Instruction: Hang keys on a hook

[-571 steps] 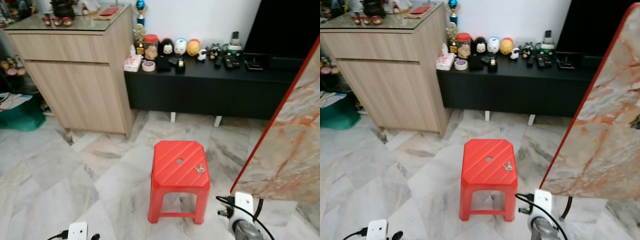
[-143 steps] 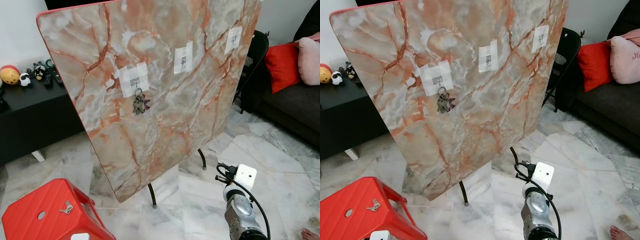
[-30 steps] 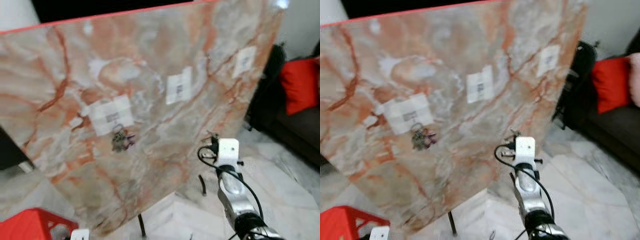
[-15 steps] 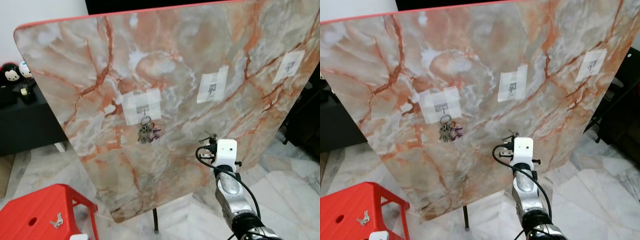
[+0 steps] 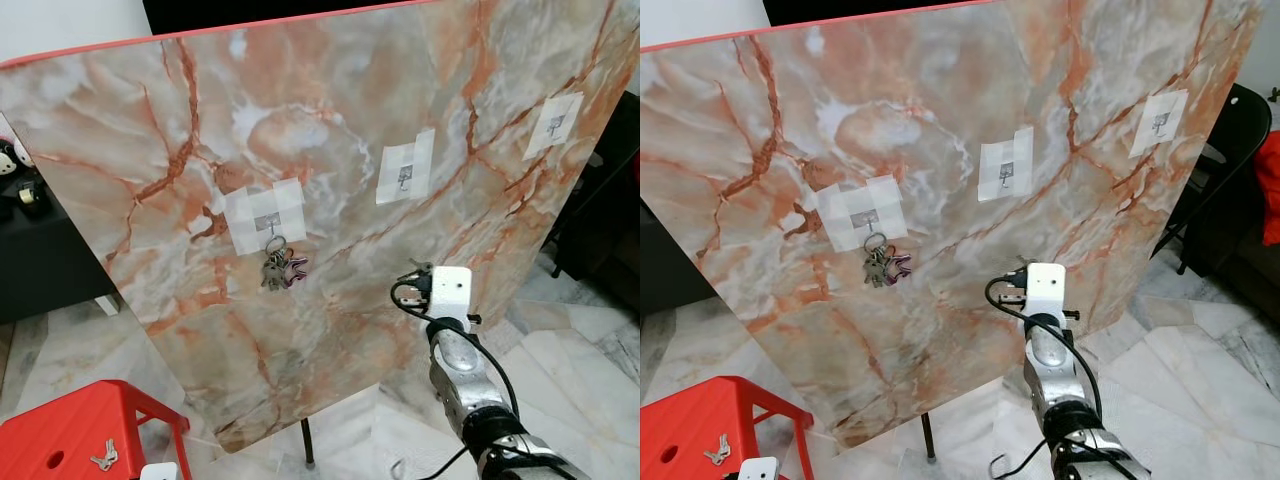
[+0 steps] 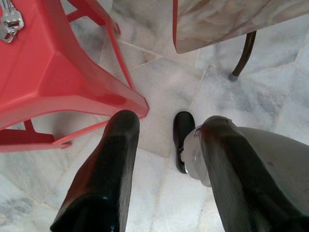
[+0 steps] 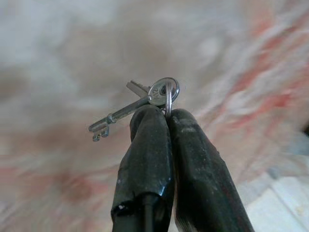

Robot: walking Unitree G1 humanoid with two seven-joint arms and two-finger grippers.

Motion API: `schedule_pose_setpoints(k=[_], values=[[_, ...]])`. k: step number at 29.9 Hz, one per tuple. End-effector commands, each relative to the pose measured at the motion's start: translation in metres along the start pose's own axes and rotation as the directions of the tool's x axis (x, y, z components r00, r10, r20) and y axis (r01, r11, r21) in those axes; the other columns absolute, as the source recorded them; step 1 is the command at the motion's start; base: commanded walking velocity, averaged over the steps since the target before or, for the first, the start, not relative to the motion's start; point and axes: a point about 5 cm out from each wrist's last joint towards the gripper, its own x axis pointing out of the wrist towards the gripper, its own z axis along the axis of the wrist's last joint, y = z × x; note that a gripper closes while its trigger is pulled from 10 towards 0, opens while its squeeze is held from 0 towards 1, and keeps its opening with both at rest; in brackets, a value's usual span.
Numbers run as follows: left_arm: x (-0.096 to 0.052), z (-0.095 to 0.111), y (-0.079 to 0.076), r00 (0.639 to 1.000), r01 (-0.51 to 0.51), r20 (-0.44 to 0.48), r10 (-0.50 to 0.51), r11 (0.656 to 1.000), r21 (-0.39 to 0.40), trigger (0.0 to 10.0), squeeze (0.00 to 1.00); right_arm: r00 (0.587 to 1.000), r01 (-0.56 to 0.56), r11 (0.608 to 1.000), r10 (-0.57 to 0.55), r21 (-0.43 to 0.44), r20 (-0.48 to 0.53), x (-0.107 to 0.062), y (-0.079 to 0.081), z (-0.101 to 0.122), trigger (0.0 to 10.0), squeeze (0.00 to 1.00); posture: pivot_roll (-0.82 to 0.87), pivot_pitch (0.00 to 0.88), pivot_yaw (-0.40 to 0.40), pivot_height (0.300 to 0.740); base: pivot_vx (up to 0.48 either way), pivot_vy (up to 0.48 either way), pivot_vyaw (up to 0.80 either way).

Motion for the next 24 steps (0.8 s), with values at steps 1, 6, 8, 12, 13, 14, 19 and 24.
schedule_pose_setpoints(k=[1,6,8,12,13,14,19,24], values=[[-0.002,-0.007,0.001,1.0,-0.002,-0.031,0.003,1.0,0.014,10.0,0.0,0.995,-0.103,0.993,0.102,-0.063,-0.006,0.004,0.009,0.008,10.0,0.0,0.04,0.0,-0.023,0.728,0.0,0.0,0.0],[-0.002,-0.007,0.001,0.999,-0.001,-0.033,0.001,1.0,0.017,10.0,0.0,0.988,-0.156,0.984,0.153,-0.082,-0.034,0.007,0.011,0.01,10.0,0.0,0.04,0.0,-0.024,0.728,0.0,0.0,0.0],[-0.002,-0.007,0.001,0.999,-0.001,-0.034,0.002,1.0,0.018,10.0,0.0,0.987,-0.162,0.984,0.16,-0.077,-0.031,0.008,0.011,0.013,10.0,0.0,0.04,0.0,-0.024,0.728,0.0,0.0,0.0],[-0.002,-0.006,0.001,0.999,-0.004,-0.034,0.004,1.0,0.018,10.0,0.0,0.995,-0.103,0.989,0.101,-0.108,-0.015,0.012,0.001,0.02,10.0,0.0,0.05,0.0,-0.024,0.728,0.0,0.0,0.0],[-0.002,-0.006,0.001,0.999,-0.004,-0.034,0.005,1.0,0.018,10.0,0.0,0.996,-0.091,0.989,0.09,-0.113,-0.014,0.012,-0.002,0.021,10.0,0.0,0.05,0.0,-0.024,0.728,0.0,0.0,0.0],[-0.001,-0.006,0.001,0.999,-0.005,-0.033,0.005,1.0,0.018,10.0,0.0,1.0,-0.029,0.989,0.029,-0.144,-0.006,0.013,-0.013,0.023,10.0,0.0,0.05,0.0,-0.024,0.728,0.0,0.0,0.0],[-0.002,-0.007,0.001,0.999,-0.005,-0.033,0.005,1.0,0.019,10.0,0.0,0.998,0.058,0.979,-0.056,-0.194,0.019,0.014,-0.029,0.028,10.0,0.0,0.05,0.0,-0.023,0.728,0.0,0.0,0.0],[-0.002,-0.007,0.001,0.999,-0.005,-0.033,0.006,1.0,0.021,10.0,0.0,0.993,0.111,0.969,-0.102,-0.222,0.051,0.014,-0.038,0.033,10.0,0.0,0.04,0.0,-0.021,0.728,0.0,0.0,0.0]])
